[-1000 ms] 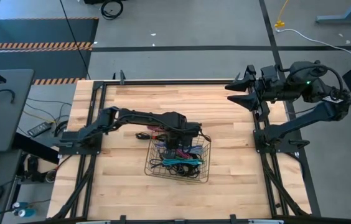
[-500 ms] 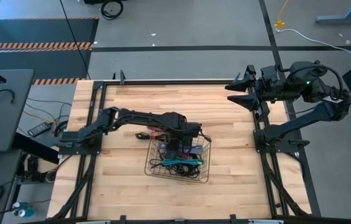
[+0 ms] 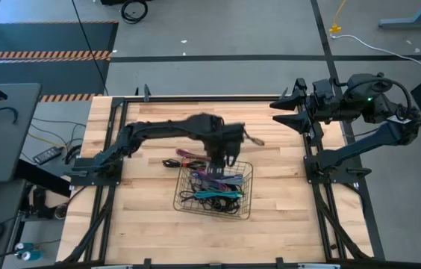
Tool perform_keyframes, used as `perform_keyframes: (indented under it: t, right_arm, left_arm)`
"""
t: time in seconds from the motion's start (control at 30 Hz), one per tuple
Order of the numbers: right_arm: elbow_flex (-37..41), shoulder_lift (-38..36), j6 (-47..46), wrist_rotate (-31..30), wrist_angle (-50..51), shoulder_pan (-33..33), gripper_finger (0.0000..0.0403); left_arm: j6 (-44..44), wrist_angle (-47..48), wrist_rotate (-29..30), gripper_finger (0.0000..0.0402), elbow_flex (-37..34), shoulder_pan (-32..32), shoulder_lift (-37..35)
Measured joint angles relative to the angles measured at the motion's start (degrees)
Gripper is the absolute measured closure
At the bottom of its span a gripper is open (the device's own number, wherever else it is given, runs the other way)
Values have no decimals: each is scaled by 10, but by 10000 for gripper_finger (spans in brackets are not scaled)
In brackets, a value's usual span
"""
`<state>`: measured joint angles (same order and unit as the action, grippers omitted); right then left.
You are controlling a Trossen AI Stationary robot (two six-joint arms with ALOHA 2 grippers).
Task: Pick and place USB-C Cables
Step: Put the black charger cable into the wire basket
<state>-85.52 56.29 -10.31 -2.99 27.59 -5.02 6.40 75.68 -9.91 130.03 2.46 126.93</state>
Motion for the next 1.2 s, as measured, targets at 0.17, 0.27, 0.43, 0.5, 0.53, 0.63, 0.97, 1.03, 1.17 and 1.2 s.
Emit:
perform_keyframes:
  t: [0.17,0.27,0.43,0.5,0.53,0.63,0.97,1.03,1.17,1.2]
  right_arm:
    - [0,-3,0,1,3,0,208]
    - [0,-8,1,2,8,0,208]
    - [-1,-18,15,2,16,0,208]
    - [0,-23,21,2,22,0,208]
    - [-1,-26,24,2,23,0,208]
    - [-1,-32,26,2,34,0,208]
    - [0,-53,29,2,68,0,208]
    - [0,-55,31,2,68,0,208]
    - [0,-55,40,1,68,0,208]
    - [0,-55,41,1,68,0,208]
  left_arm:
    - [-8,9,31,231,17,18,-47]
    - [-32,90,92,231,8,32,-71]
    - [-80,140,140,231,-11,52,-84]
    - [-86,145,128,231,-21,55,-91]
    - [-90,142,128,232,-28,55,-93]
    - [-90,143,128,242,-65,57,-94]
    - [-138,143,128,263,-275,61,-156]
    - [-159,140,128,261,-325,61,-182]
    - [-199,101,117,261,-422,60,-241]
    - [-210,80,109,262,-443,61,-258]
